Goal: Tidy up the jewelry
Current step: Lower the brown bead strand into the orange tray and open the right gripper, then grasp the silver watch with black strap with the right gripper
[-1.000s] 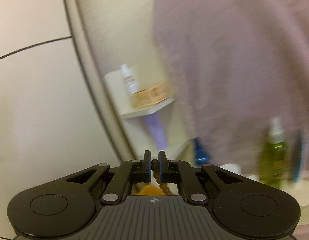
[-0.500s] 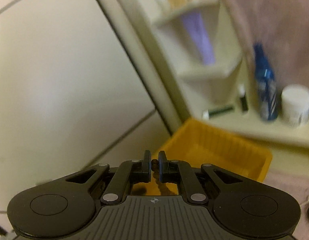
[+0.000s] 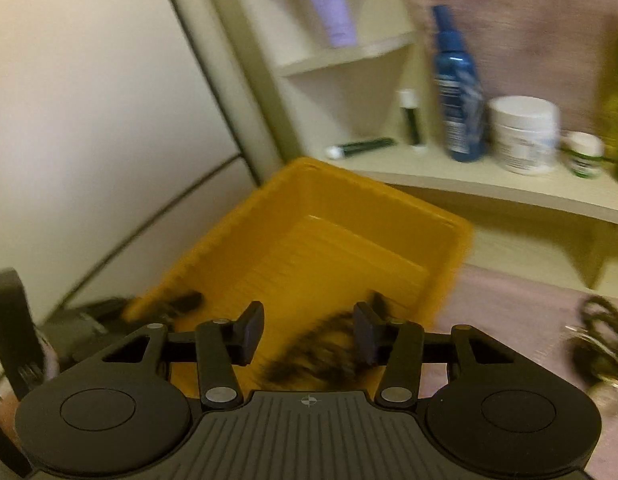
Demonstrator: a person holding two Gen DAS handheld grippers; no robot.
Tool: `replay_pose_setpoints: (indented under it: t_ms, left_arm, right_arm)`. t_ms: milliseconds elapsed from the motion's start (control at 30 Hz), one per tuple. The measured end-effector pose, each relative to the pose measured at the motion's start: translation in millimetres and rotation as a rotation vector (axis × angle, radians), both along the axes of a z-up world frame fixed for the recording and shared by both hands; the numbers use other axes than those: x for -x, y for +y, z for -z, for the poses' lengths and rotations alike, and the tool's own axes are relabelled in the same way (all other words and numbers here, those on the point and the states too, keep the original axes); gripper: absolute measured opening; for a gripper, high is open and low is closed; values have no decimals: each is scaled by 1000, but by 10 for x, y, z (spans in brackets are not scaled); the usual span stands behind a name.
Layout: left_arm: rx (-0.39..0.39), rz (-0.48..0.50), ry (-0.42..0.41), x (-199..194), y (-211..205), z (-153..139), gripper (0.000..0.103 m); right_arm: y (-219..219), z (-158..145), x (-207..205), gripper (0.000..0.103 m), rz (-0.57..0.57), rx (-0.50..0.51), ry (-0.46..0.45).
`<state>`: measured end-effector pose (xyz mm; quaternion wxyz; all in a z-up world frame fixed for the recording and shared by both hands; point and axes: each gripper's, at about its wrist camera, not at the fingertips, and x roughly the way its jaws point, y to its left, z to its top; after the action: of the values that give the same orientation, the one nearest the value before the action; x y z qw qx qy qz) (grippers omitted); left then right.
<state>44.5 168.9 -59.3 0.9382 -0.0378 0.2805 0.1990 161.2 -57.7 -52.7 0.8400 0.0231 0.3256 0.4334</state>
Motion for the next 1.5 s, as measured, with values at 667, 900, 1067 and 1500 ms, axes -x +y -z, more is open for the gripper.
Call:
replay_pose_setpoints:
  t_ms: [667,900,1067,1500]
  left_arm:
    - [-8,-5,12,-29,-1,11,16]
    - [-5,-6,13,-26,2,13,16]
    - [-4,-6,14,-32,5,10,16]
    - [2,-8,17,-30,24,15,16]
  right_arm:
    - [-1174,384,-221,50,318,207,-22]
    - [-1276,559,-374,50,350,230,-41]
    - [-1189,646,-458,50,326,223,-70]
    - [-1014,711,-466,50,300,260,-112]
